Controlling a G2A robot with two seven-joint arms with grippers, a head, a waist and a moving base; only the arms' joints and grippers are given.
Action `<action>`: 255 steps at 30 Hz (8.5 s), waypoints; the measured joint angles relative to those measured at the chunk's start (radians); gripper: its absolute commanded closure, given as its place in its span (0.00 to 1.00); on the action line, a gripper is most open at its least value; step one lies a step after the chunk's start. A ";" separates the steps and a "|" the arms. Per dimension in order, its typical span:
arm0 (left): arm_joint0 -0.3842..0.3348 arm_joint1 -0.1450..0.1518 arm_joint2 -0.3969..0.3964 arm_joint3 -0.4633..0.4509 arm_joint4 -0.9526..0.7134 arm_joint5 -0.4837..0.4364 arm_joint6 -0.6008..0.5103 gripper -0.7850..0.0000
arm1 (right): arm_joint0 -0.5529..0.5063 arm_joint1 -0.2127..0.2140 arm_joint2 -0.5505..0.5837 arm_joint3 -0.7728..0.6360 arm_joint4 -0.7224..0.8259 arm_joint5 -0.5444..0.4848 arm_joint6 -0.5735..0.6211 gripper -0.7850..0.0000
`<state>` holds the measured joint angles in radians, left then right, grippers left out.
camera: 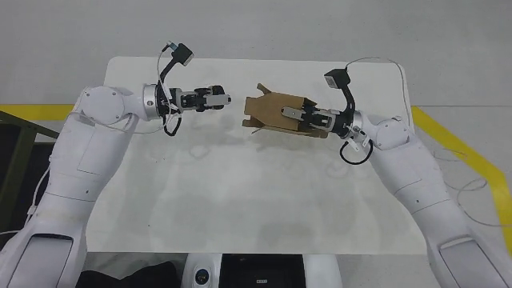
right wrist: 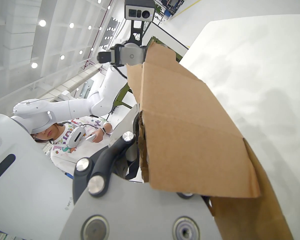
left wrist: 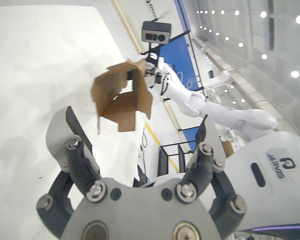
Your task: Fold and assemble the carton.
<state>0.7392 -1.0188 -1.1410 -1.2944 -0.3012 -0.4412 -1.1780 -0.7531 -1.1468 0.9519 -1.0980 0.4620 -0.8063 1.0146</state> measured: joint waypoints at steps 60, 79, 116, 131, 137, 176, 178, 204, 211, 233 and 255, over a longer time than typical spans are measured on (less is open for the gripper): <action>0.028 -0.009 0.097 -0.038 0.275 -0.070 0.177 0.00 | -0.029 -0.021 -0.029 -0.149 0.034 0.031 0.030 1.00; 0.036 -0.002 0.080 -0.031 0.315 -0.102 0.189 0.00 | -0.023 -0.020 0.014 -0.098 0.048 0.003 0.001 1.00; 0.056 0.007 0.083 -0.105 0.310 -0.084 0.172 0.00 | -0.018 -0.046 -0.025 -0.105 -0.015 0.028 -0.017 1.00; 0.056 0.008 0.082 -0.095 0.308 -0.070 0.187 0.00 | -0.041 -0.042 -0.007 -0.093 -0.004 0.035 0.022 1.00; 0.045 0.010 0.066 -0.075 0.322 -0.079 0.209 0.00 | -0.077 -0.026 0.017 -0.125 0.009 0.081 0.080 1.00; 0.037 0.016 0.078 -0.072 0.265 -0.117 0.132 0.00 | -0.062 -0.028 -0.021 -0.157 -0.001 0.089 0.073 1.00; 0.040 0.017 0.077 -0.076 0.265 -0.116 0.131 0.00 | -0.056 -0.031 -0.026 -0.152 -0.002 0.087 0.070 1.00; 0.017 0.025 0.050 -0.035 0.262 -0.112 0.146 0.00 | -0.082 -0.019 0.040 -0.100 -0.049 0.073 0.051 1.00; 0.028 0.031 0.034 -0.083 0.240 -0.134 0.127 0.00 | -0.101 -0.006 0.072 -0.095 -0.133 0.097 0.018 1.00; 0.022 0.016 0.111 -0.078 0.405 -0.065 0.214 0.00 | -0.097 -0.010 0.050 -0.169 -0.147 0.100 0.002 1.00; 0.026 0.019 0.110 -0.070 0.321 -0.083 0.154 0.00 | -0.057 -0.029 0.008 -0.171 -0.093 0.079 0.012 1.00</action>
<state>0.7648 -1.0001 -1.0310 -1.3648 0.0199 -0.5239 -1.0239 -0.8097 -1.1753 0.9599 -1.2689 0.3689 -0.7270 1.0270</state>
